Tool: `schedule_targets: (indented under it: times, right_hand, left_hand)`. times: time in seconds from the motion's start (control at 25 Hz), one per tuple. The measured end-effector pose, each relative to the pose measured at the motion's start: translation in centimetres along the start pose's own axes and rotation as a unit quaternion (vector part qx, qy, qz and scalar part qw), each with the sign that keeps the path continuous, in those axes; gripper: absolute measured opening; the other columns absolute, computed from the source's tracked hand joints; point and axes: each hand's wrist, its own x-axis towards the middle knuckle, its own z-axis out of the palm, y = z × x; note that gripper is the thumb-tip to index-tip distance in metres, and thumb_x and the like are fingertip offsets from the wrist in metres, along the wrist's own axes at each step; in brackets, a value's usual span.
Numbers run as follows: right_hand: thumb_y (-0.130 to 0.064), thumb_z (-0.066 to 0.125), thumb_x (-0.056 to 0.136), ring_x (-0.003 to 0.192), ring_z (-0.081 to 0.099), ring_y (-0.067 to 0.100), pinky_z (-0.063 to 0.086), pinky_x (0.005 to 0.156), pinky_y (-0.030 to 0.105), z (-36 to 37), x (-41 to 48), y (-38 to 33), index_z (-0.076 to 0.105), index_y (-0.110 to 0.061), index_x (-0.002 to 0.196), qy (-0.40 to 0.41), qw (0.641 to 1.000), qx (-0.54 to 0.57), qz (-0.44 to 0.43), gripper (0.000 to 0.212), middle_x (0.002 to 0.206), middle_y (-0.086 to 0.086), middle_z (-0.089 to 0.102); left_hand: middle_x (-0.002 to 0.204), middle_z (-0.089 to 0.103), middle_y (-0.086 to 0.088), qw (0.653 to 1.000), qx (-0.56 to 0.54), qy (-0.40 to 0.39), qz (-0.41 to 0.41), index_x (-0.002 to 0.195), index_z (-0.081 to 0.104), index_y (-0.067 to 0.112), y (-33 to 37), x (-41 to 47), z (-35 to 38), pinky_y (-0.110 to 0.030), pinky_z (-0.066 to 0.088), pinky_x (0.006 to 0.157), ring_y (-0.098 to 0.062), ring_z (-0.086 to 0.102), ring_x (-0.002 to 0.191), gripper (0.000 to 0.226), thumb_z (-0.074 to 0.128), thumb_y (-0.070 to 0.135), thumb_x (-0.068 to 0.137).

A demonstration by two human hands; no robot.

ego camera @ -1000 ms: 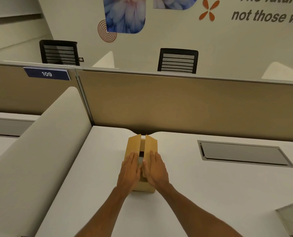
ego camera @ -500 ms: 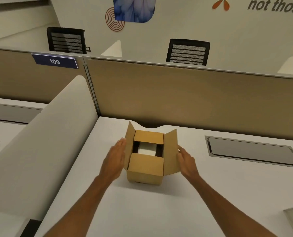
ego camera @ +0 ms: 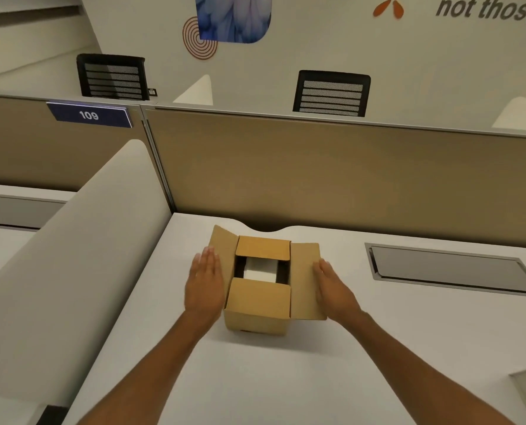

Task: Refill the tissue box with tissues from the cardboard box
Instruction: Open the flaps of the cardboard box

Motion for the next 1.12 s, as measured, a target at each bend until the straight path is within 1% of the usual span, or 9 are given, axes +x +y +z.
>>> schedule_targets:
  times: [0.12, 0.24, 0.28, 0.52, 0.64, 0.76, 0.92, 1.04, 1.12]
  right_hand:
    - [-0.046, 0.026, 0.099, 0.127, 0.045, 0.025, 0.038, 0.106, 0.044, 0.2, 1.6, -2.9, 0.029, -0.023, 0.142, -0.006, 0.996, -0.080, -0.029, 0.049, 0.146, 0.003, 0.041]
    - [-0.034, 0.045, 0.097, 0.140, 0.028, 0.031, 0.010, 0.121, 0.047, 1.5, 3.4, -4.7, 0.027, -0.010, 0.145, 0.019, 0.941, -0.318, -0.111, 0.057, 0.150, 0.011, 0.035]
    - [-0.031, 0.046, 0.096, 0.142, 0.025, 0.032, 0.005, 0.122, 0.047, 2.0, 4.1, -4.9, 0.026, -0.007, 0.146, 0.022, 0.932, -0.342, -0.119, 0.059, 0.151, 0.013, 0.033]
    - [-0.032, 0.036, 0.099, 0.150, 0.005, 0.028, 0.009, 0.121, 0.041, 3.9, 7.6, -5.0, 0.003, -0.014, 0.152, -0.045, 0.952, -0.274, -0.131, 0.065, 0.163, 0.009, 0.005]
    - [-0.030, 0.034, 0.100, 0.142, 0.029, 0.031, 0.027, 0.116, 0.041, 3.6, 9.1, -4.9, 0.015, -0.014, 0.150, -0.002, 0.954, -0.268, -0.132, 0.056, 0.158, 0.011, 0.025]
    - [-0.031, 0.034, 0.100, 0.118, 0.055, 0.027, 0.047, 0.097, 0.038, 2.8, 10.2, -5.3, 0.037, -0.014, 0.141, 0.069, 0.971, -0.187, -0.130, 0.045, 0.138, 0.009, 0.054]
    - [-0.028, 0.047, 0.097, 0.119, 0.056, 0.028, 0.049, 0.094, 0.035, 2.7, 11.4, -6.8, 0.037, -0.011, 0.139, 0.124, 0.992, -0.014, -0.037, 0.046, 0.136, 0.010, 0.053]
    - [-0.018, 0.054, 0.094, 0.119, 0.054, 0.028, 0.048, 0.091, 0.031, 3.4, 11.9, -8.3, 0.033, -0.007, 0.135, 0.160, 0.981, 0.110, 0.004, 0.048, 0.135, 0.014, 0.048]
    - [-0.013, 0.054, 0.094, 0.125, 0.049, 0.028, 0.046, 0.096, 0.032, 4.2, 11.7, -8.6, 0.026, -0.006, 0.141, 0.146, 0.983, 0.112, -0.020, 0.056, 0.145, 0.015, 0.037]
  left_hand:
    - [0.160, 0.001, -0.016, 0.997, -0.076, -0.028, -0.015, 0.148, -0.001, 0.002, 3.6, 1.1, -0.6, -0.040, -0.003, 0.120, -0.028, -0.002, 0.147, 0.064, 0.020, 0.039, 0.100]
    - [0.160, 0.002, -0.013, 0.989, -0.132, -0.041, -0.058, 0.149, -0.001, 0.005, 5.5, 2.0, 0.0, -0.040, 0.000, 0.120, -0.027, 0.000, 0.147, 0.075, 0.022, 0.053, 0.096]
    - [0.160, 0.002, -0.013, 0.989, -0.130, -0.033, -0.066, 0.149, -0.001, 0.005, 5.8, 2.2, 0.4, -0.041, -0.001, 0.120, -0.027, 0.001, 0.147, 0.076, 0.022, 0.054, 0.095]
    - [0.160, 0.002, -0.011, 0.983, -0.144, -0.021, -0.116, 0.149, -0.004, 0.008, 6.4, 2.8, 2.2, -0.044, -0.002, 0.122, -0.027, 0.000, 0.148, 0.070, 0.025, 0.045, 0.097]
    - [0.161, 0.000, -0.007, 0.974, -0.192, 0.017, -0.119, 0.149, -0.005, 0.010, 6.0, 2.7, 1.4, -0.039, -0.005, 0.120, -0.022, -0.001, 0.148, 0.071, 0.030, 0.041, 0.095]
    - [0.161, 0.001, -0.001, 0.957, -0.273, 0.047, -0.090, 0.150, 0.001, 0.015, 5.2, 1.3, 0.0, -0.033, -0.006, 0.119, -0.016, 0.000, 0.148, 0.072, 0.038, 0.038, 0.093]
    - [0.157, -0.001, 0.009, 0.944, -0.321, 0.055, -0.052, 0.149, 0.004, 0.023, 4.2, -3.1, -1.2, -0.027, -0.004, 0.118, -0.011, -0.002, 0.147, 0.077, 0.035, 0.051, 0.085]
    - [0.156, -0.013, 0.012, 0.952, -0.305, 0.010, -0.008, 0.144, -0.014, 0.028, 3.5, -6.8, -0.1, -0.024, -0.012, 0.115, -0.008, -0.013, 0.145, 0.087, 0.036, 0.062, 0.081]
    - [0.153, -0.024, 0.010, 0.961, -0.277, -0.027, 0.003, 0.138, -0.026, 0.028, 3.2, -8.3, 1.0, -0.025, -0.017, 0.114, -0.010, -0.021, 0.143, 0.095, 0.033, 0.071, 0.078]
